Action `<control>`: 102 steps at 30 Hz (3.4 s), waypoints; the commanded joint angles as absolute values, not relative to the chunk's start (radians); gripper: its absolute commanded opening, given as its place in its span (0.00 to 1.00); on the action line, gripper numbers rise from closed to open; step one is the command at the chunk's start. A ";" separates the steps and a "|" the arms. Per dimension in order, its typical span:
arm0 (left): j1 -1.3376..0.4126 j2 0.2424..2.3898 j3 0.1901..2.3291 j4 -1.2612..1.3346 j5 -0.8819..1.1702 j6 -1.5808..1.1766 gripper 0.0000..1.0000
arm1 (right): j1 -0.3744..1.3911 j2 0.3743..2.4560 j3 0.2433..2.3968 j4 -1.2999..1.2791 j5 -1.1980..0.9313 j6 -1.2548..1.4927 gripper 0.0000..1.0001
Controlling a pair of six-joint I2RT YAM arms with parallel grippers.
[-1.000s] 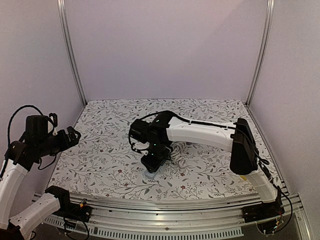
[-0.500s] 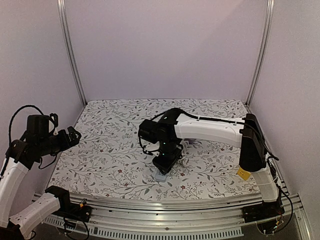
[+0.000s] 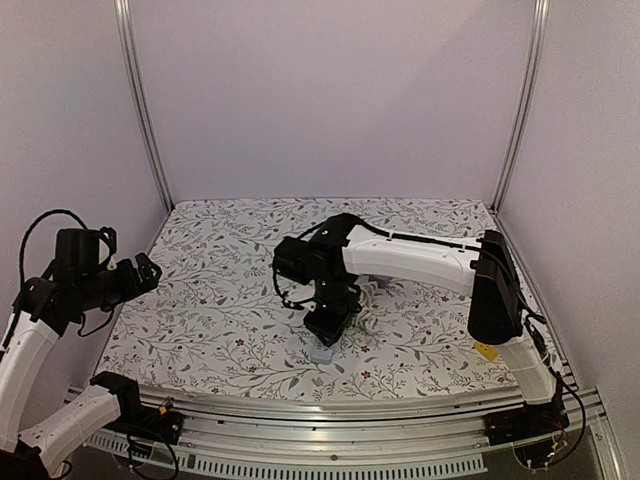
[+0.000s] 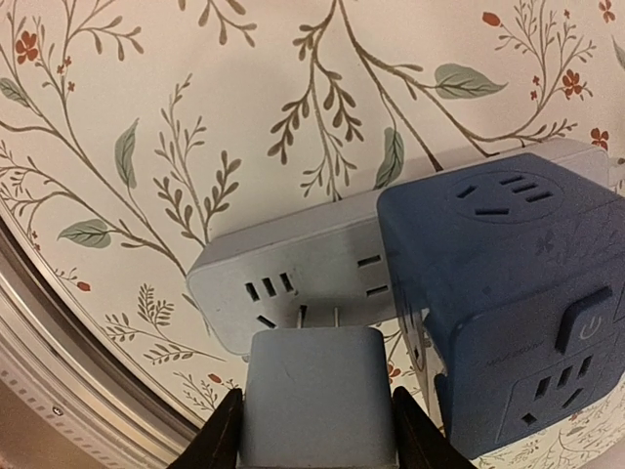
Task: Insert the plug
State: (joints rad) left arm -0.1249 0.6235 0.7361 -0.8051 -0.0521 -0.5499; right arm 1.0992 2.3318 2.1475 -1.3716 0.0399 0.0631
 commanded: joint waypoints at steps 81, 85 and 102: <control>-0.133 0.641 0.732 -0.825 -0.026 -0.555 0.99 | 1.131 2.488 2.272 -1.549 0.074 -0.136 0.36; -0.142 0.649 0.733 -0.827 -0.025 -0.555 1.00 | 1.134 2.492 2.292 -1.547 0.074 -0.137 0.40; -0.147 0.607 0.725 -0.805 -0.060 -0.535 1.00 | 1.142 2.549 2.359 -1.561 0.035 -0.099 0.37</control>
